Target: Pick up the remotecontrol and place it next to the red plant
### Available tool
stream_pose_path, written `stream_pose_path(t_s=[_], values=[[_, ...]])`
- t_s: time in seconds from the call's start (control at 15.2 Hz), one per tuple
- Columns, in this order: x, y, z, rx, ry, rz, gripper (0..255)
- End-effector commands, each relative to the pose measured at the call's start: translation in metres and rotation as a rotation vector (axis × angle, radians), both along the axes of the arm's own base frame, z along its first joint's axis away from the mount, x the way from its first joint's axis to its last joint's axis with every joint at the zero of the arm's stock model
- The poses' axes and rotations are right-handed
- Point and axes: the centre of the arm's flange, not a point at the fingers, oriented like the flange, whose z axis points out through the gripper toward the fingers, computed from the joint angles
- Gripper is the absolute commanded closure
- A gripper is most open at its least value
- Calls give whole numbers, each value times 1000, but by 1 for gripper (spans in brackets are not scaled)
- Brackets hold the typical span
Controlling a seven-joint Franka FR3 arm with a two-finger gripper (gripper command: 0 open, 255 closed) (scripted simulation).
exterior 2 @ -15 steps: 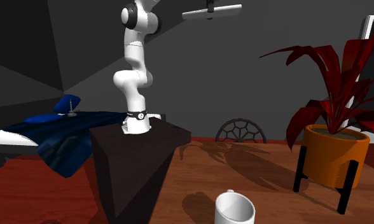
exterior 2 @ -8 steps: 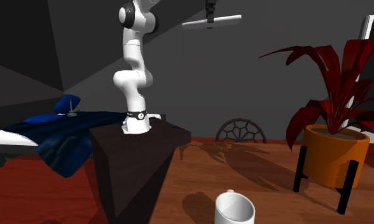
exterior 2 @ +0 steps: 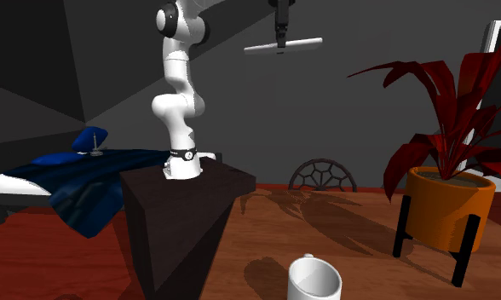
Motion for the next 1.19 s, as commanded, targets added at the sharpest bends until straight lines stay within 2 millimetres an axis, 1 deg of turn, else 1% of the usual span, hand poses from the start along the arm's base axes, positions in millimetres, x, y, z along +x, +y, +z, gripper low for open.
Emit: stream_pose_path(t_s=[0.0,1.12], values=[[0,1,-10,0,-1,0,255],[0,1,-100,0,-1,0,255]])
